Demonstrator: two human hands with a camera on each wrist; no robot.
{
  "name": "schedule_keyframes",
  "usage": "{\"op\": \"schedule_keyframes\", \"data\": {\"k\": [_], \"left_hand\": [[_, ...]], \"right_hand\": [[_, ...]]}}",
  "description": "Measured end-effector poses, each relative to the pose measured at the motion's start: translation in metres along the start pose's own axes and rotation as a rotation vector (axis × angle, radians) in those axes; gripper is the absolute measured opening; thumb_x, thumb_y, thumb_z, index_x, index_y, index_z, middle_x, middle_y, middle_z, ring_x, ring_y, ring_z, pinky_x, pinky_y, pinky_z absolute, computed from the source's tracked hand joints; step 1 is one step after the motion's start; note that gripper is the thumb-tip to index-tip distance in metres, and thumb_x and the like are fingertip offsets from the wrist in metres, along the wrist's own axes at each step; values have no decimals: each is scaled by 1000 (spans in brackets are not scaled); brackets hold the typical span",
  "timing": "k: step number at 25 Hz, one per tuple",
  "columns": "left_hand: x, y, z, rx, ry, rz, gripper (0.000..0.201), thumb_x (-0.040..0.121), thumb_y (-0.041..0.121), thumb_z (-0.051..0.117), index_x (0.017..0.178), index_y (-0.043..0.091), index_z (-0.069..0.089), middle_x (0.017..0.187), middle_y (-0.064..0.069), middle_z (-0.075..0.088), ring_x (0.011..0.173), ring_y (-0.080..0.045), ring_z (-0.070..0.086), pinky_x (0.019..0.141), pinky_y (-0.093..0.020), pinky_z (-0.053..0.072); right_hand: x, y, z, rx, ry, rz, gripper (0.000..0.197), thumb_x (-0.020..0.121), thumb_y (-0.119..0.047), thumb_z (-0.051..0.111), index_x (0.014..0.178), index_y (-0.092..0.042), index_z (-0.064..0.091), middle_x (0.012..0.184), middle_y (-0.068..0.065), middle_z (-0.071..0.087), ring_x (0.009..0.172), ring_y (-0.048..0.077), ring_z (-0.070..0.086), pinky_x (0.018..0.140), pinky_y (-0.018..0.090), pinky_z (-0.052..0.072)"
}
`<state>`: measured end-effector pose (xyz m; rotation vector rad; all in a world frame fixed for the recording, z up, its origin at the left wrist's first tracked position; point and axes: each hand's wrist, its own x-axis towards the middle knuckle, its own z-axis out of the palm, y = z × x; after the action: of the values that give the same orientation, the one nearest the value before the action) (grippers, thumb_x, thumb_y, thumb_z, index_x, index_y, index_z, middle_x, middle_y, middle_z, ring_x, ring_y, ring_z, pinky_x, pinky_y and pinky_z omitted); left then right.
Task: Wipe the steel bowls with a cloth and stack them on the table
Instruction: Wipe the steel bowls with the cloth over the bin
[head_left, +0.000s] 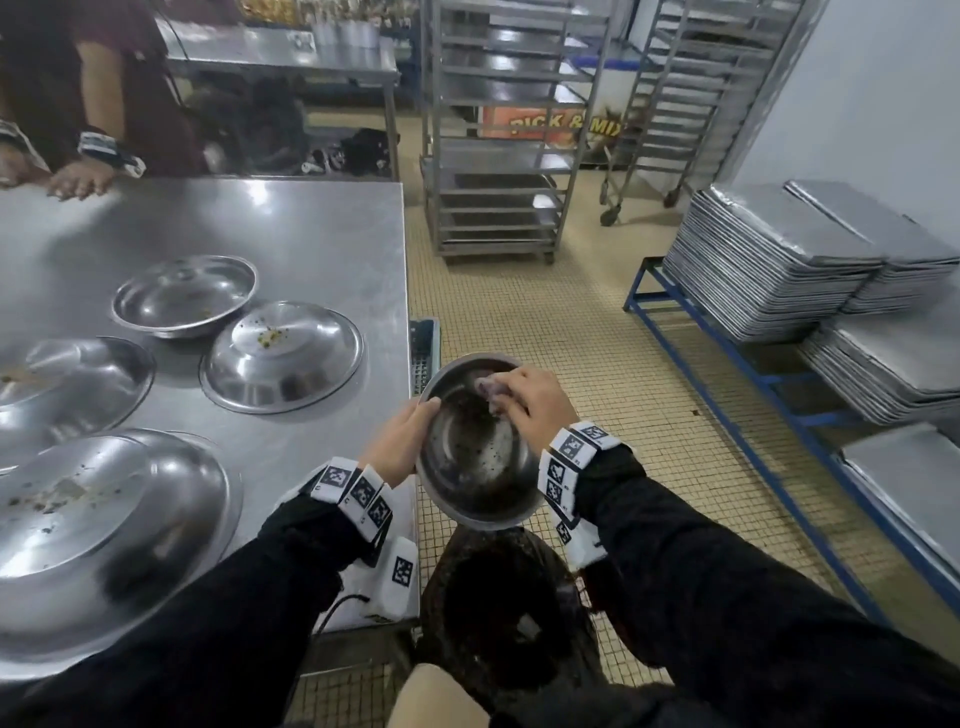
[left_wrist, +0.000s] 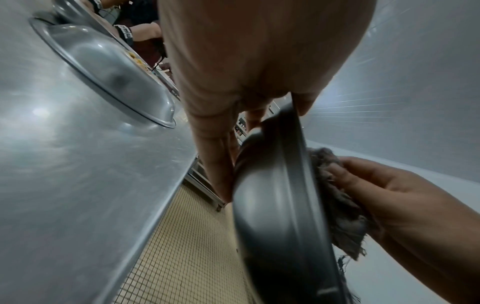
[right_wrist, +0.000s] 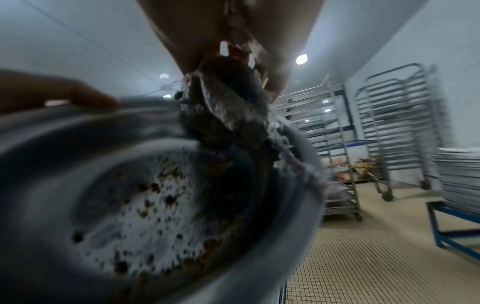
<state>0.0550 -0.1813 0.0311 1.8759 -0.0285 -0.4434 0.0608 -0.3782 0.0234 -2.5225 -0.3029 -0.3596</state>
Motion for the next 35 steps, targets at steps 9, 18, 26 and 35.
{"op": "schedule_keyframes", "data": {"k": [9, 18, 26, 35], "left_hand": [[23, 18, 19, -42, 43, 115, 30, 103, 37, 32, 112, 19, 55, 97, 4, 63, 97, -13, 61, 80, -12, 48], [30, 30, 16, 44, 67, 181, 23, 102, 32, 38, 114, 18, 52, 86, 0, 64, 72, -15, 63, 60, -14, 51], [36, 36, 27, 169, 130, 382, 36, 101, 48, 32, 132, 33, 43, 113, 3, 62, 101, -16, 63, 89, -42, 54], [45, 45, 30, 394, 206, 516, 42, 102, 26, 37, 143, 17, 37, 136, -4, 53, 121, -19, 50, 100, -37, 42]], "right_hand": [[-7, 8, 23, 64, -390, -179, 34, 89, -7, 55, 122, -9, 61, 126, 13, 52, 115, 30, 47, 102, 30, 36], [28, 33, -31, 14, -62, -163, 20, 87, -6, 60, 105, -3, 68, 105, 5, 54, 96, 14, 49, 88, 7, 35], [6, 60, -5, 9, -128, 13, 32, 95, -28, 53, 125, -17, 61, 131, 10, 54, 115, 28, 52, 100, 28, 38], [5, 48, 14, 76, -317, -131, 30, 92, -13, 54, 120, -13, 64, 118, 16, 60, 109, 32, 56, 95, 32, 44]]}}
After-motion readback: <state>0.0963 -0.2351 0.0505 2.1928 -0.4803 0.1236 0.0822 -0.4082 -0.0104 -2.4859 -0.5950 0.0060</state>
